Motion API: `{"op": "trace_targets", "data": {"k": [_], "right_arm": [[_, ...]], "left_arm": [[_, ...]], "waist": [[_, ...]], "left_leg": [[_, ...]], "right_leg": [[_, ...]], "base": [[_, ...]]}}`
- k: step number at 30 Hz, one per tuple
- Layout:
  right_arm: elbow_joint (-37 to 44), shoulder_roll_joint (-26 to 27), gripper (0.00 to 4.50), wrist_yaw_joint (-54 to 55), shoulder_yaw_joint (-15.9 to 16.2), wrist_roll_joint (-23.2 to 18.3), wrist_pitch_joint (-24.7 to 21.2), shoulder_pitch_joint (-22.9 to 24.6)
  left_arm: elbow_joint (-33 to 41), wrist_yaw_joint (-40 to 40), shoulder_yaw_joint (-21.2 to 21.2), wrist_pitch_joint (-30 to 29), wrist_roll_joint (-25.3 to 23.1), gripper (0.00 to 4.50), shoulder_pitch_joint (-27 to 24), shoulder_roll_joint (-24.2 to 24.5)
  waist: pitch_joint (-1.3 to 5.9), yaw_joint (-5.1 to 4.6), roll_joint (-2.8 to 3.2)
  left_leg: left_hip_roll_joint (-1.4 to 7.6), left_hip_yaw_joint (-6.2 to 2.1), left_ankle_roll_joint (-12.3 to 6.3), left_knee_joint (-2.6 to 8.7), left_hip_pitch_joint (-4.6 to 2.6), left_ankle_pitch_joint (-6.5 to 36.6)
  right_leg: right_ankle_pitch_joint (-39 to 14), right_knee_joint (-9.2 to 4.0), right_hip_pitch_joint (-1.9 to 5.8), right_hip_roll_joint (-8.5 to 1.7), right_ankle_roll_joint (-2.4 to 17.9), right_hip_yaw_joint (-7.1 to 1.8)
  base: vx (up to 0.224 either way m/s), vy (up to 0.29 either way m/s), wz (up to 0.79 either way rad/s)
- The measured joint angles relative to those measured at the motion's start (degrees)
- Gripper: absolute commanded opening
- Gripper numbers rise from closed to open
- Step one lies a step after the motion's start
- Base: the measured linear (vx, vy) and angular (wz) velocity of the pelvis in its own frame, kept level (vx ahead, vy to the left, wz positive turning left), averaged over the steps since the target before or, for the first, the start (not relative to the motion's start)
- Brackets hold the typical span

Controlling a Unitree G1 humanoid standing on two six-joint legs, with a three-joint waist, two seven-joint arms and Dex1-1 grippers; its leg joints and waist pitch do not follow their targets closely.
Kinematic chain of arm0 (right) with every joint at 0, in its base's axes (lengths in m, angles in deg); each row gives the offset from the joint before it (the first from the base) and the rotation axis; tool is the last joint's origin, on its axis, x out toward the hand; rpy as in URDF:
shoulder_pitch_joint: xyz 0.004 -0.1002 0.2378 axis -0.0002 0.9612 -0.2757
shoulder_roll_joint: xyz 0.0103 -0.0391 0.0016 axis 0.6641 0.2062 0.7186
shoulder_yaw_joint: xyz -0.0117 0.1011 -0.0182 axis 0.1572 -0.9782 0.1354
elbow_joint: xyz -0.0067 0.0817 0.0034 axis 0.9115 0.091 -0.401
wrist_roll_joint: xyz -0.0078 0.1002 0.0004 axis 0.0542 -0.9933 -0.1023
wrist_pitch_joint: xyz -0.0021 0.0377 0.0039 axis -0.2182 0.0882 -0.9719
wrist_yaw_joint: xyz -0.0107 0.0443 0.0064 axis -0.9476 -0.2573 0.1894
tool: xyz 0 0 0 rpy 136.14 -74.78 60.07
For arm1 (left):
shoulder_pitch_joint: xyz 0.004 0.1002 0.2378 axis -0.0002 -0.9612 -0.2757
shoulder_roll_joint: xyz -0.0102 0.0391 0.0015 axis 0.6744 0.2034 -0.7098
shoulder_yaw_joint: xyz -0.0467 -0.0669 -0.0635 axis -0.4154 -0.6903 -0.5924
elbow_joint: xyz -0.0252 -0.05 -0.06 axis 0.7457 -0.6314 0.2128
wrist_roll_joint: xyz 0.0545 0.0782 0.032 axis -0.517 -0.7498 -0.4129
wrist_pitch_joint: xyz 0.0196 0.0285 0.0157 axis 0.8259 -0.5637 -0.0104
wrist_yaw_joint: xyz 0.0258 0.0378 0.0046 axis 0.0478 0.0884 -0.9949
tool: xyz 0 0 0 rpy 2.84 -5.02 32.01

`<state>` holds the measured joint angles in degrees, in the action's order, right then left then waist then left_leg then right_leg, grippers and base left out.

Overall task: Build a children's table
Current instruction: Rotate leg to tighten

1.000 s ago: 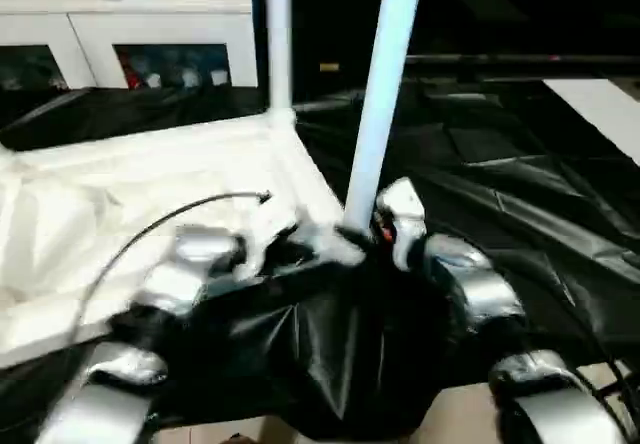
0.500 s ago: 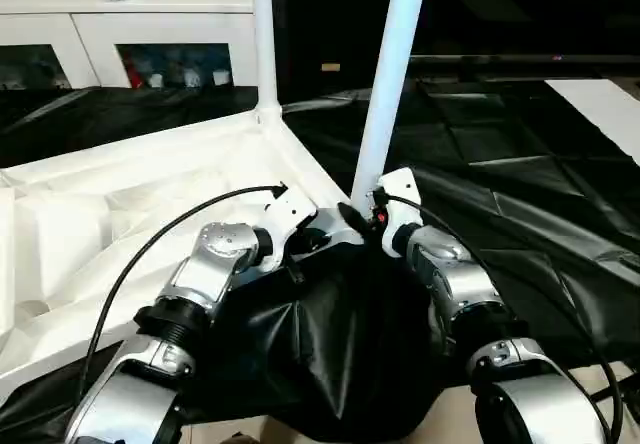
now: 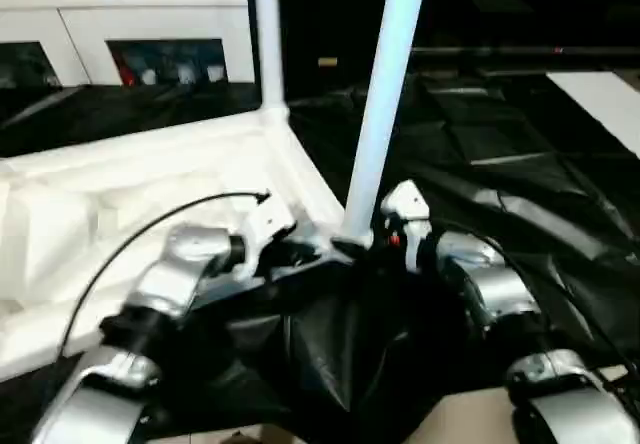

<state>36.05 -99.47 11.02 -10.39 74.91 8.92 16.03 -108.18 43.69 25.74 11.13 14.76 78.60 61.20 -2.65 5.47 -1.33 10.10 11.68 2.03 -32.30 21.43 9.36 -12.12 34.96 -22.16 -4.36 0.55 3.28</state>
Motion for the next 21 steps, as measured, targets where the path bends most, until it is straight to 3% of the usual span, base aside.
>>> {"op": "trace_targets", "data": {"k": [4,5,13,21], "right_arm": [[0.8,-1.0,4.17,-4.4,1.4,-0.2,0.1,0.5],[0.8,-1.0,3.92,-4.9,1.5,-0.3,0.1,0.6],[2.2,-2.3,3.32,-9.3,2.5,-1.0,-0.5,0.7],[2.5,-2.6,2.67,-10.4,2.7,-1.1,-0.7,0.9]], "left_arm": [[1.5,3.7,0.5,0.4,1.1,0.0,-1.2,1.9],[1.6,4.1,0.6,0.3,1.3,0.0,-1.3,2.2],[4.4,7.7,0.7,-0.8,2.5,0.0,-2.7,4.2],[4.6,8.7,1.1,-1.3,3.0,0.0,-2.8,4.7]], "waist": [[-0.05,0.09,-0.08],[-0.06,0.08,-0.09],[-0.29,0.27,-0.53],[-0.3,0.39,-0.55]], "left_leg": [[0.0,0.0,0.01,-0.09,0.02,0.0],[0.0,0.0,0.02,-0.1,0.02,0.0],[0.03,0.0,0.02,-0.08,0.05,0.0],[0.03,0.0,0.02,-0.15,0.05,0.0]], "right_leg": [[0.0,0.01,0.03,-0.03,0.0,0.0],[0.0,0.01,0.03,-0.03,0.0,0.0],[0.0,0.01,0.02,-0.02,0.0,0.04],[0.0,0.05,0.02,-0.02,0.0,0.04]], "base": [[0.0,0.0,0.0],[0.0,0.0,0.0],[0.0,0.0,0.0],[0.0,0.0,0.0]]}}
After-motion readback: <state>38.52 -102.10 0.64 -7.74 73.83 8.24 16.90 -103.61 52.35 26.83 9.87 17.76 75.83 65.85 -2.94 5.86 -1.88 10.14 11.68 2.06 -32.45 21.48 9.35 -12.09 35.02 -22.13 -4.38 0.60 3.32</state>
